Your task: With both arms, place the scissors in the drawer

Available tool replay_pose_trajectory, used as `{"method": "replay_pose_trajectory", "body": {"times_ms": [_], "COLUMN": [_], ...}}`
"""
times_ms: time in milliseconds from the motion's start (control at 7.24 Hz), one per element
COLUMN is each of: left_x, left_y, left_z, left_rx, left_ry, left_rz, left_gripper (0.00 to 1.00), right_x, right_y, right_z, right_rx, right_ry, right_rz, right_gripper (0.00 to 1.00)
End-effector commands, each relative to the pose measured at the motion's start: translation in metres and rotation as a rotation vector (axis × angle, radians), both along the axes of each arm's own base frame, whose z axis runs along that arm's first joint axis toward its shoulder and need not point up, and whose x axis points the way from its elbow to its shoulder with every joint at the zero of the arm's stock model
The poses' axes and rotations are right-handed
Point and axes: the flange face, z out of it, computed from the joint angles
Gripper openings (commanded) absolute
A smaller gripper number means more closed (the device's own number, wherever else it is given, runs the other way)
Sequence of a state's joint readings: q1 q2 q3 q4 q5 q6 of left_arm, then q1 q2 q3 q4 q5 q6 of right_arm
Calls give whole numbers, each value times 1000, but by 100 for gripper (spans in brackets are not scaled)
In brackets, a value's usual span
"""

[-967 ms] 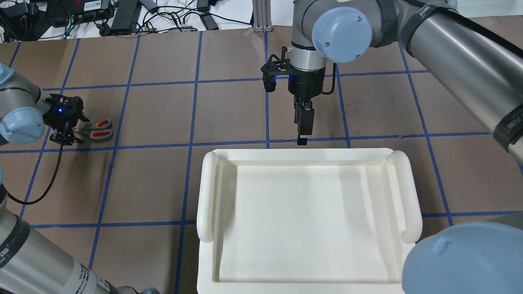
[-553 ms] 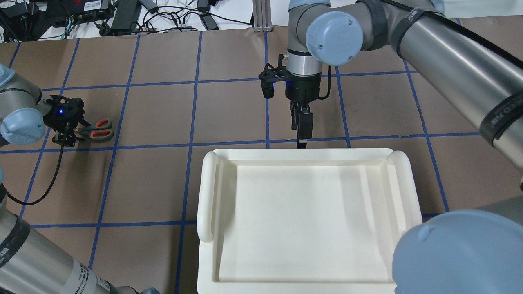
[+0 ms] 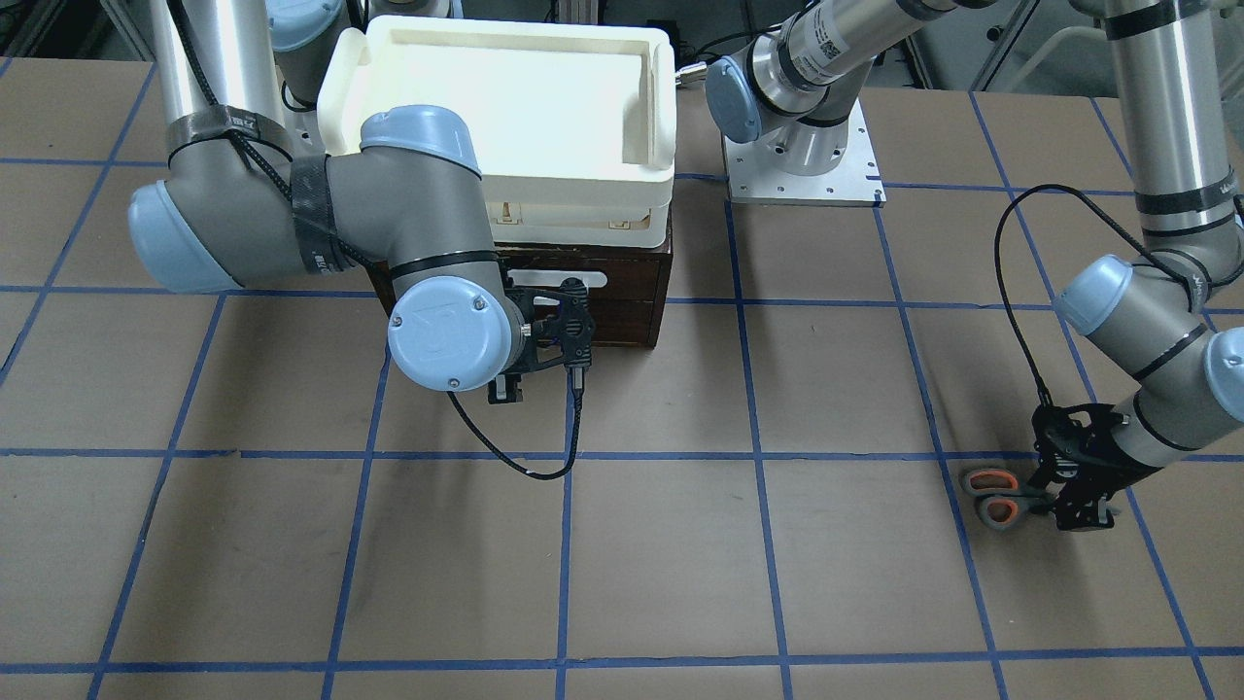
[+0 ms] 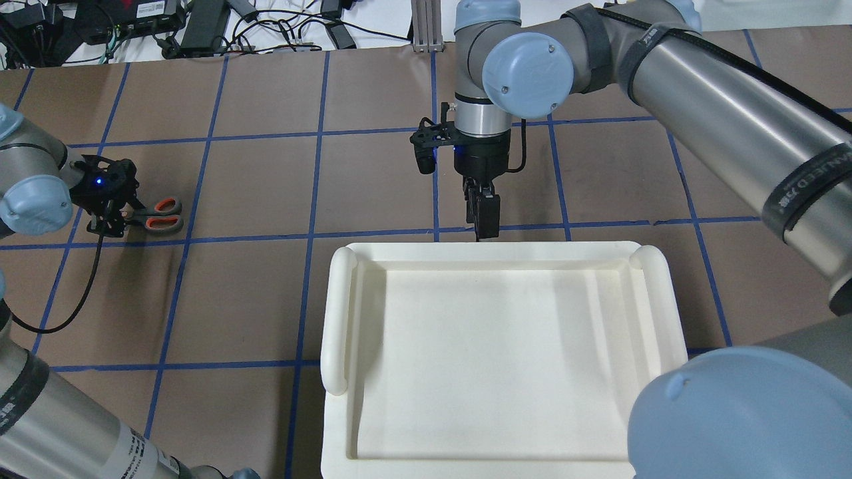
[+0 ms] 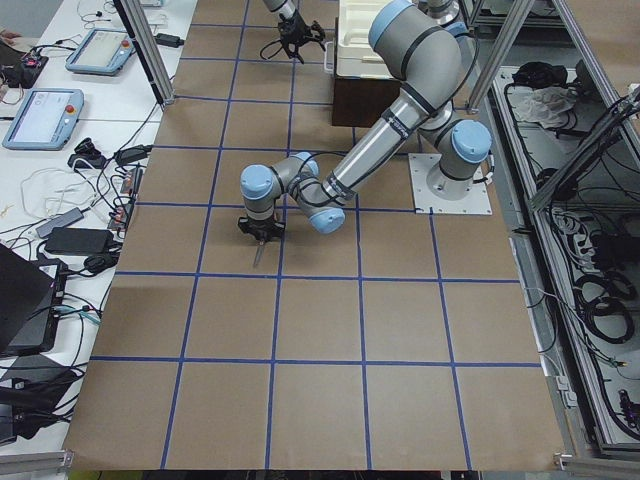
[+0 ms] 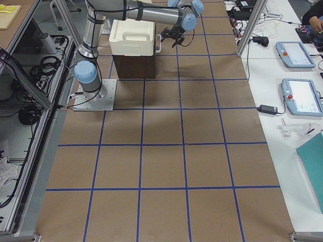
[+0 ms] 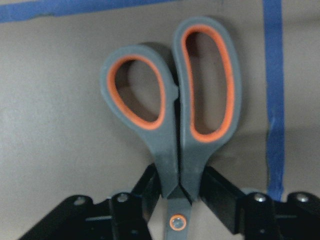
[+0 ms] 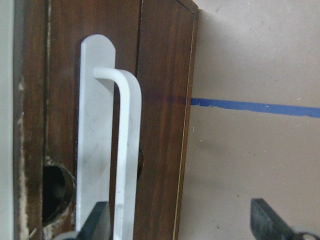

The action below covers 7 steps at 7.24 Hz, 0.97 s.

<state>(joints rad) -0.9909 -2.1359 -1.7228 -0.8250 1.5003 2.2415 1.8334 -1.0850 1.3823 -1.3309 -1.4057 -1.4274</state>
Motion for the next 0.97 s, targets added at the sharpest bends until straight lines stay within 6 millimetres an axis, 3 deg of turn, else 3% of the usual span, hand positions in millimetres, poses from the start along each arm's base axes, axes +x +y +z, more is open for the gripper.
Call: {"method": "replay_pose_trajectory", "body": {"times_ms": [0,553,829], "left_x": [-1,-17,-13], "left_y": [-1,-4,-4], "left_z": [11,46,38], "left_rx": [-15,-43,-31], "left_ry": [-8,9,11], "left_rz": [-3,-23,-13], "left_gripper": [0,0,5], "right_x": [1,2,2], "right_y": [8,7,9], "right_z": [-9,-12,-13], "right_rx": [16,16,23], "right_ry": [10,14,20], "right_rz": [-2,-5,0], "right_gripper": [100,100,100]}}
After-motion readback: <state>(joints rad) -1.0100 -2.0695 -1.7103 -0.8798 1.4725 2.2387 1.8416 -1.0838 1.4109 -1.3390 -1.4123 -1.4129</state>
